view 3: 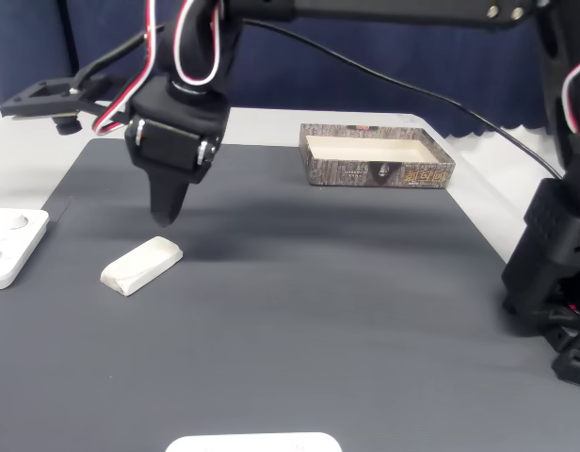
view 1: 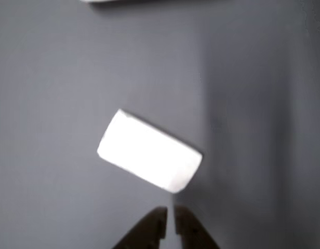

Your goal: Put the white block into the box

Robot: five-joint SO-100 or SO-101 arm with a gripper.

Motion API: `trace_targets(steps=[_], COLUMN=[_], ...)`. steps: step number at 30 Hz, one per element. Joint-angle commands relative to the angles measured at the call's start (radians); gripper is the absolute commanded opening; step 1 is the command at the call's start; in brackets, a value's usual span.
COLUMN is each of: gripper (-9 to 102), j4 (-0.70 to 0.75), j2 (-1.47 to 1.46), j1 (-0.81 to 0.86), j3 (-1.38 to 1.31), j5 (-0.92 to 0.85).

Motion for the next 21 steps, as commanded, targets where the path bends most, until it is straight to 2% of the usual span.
trace_targets(steps=[1,21], gripper=[-2,-2], j4=[0.021,0.031], j2=[-0.015,-0.219], j1=[0.02,-0.009], j3=[-0.138,-0.347], j5=[0.009,0.009])
